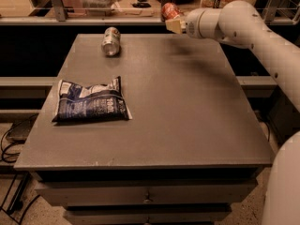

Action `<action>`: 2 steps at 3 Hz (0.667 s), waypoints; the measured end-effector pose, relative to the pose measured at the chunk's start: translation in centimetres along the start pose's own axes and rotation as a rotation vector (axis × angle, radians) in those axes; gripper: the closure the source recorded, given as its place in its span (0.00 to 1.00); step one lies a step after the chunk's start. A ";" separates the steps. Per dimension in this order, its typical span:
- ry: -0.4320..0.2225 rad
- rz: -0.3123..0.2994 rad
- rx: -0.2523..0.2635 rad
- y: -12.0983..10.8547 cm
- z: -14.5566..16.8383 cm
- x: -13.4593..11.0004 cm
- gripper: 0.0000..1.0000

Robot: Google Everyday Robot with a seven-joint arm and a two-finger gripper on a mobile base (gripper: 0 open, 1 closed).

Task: Pick coke can

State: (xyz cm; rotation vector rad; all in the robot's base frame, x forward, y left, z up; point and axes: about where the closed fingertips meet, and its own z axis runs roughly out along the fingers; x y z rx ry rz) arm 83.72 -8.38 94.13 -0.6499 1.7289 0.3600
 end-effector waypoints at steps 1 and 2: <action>-0.065 -0.079 -0.041 1.7 -1.1 -4.1 1.00; -0.065 -0.079 -0.041 1.7 -1.1 -4.1 1.00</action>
Offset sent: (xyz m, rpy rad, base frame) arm -0.0108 0.0125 0.0355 -0.0114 -0.0708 0.0535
